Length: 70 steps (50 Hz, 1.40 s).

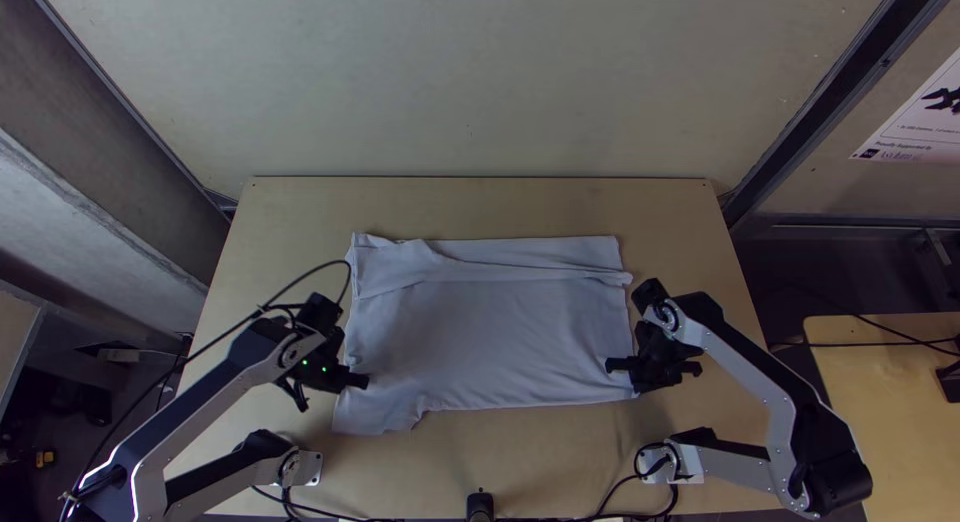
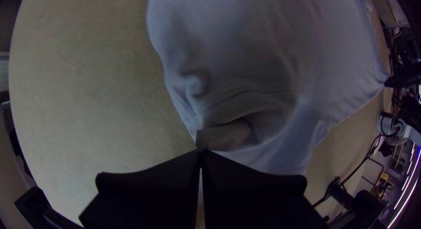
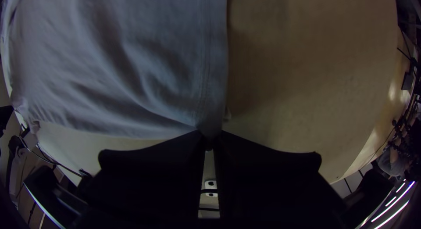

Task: Fold the t-shirt

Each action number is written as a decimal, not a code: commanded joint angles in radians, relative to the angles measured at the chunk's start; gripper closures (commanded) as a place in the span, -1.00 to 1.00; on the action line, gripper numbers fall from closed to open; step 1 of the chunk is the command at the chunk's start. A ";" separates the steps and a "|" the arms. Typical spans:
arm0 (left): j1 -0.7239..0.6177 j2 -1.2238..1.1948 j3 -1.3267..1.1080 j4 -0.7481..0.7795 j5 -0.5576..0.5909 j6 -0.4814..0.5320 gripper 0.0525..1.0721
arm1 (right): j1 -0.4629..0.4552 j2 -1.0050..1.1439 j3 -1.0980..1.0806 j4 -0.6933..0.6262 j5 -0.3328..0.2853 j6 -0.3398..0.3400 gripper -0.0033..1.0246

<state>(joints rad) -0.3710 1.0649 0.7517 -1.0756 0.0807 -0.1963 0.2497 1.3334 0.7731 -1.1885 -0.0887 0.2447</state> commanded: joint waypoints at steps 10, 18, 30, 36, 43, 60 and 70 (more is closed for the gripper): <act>0.162 -0.069 0.077 -0.080 0.008 0.141 0.94 | -0.072 -0.056 0.077 -0.023 0.009 -0.015 0.94; 0.254 -0.082 0.066 -0.092 0.027 0.201 0.94 | -0.073 -0.057 0.101 -0.023 0.026 -0.010 0.94; 0.276 -0.060 0.123 -0.087 0.042 0.212 0.94 | -0.035 -0.057 0.215 -0.022 0.027 0.044 0.94; 0.285 -0.011 0.181 -0.083 0.042 0.215 0.94 | -0.035 -0.016 0.255 -0.020 0.032 0.044 0.94; 0.296 0.063 0.264 -0.069 0.041 0.222 0.94 | -0.036 0.026 0.298 -0.016 0.038 0.045 0.94; 0.326 0.270 0.462 -0.049 0.041 0.255 0.94 | -0.044 0.147 0.434 -0.005 0.063 0.042 0.94; 0.326 0.372 0.543 -0.032 0.041 0.259 0.94 | -0.050 0.245 0.540 0.006 0.081 0.033 0.94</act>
<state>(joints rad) -0.0547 1.3968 1.2446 -1.1076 0.1196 0.0437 0.2081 1.5291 1.2541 -1.1854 -0.0223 0.2760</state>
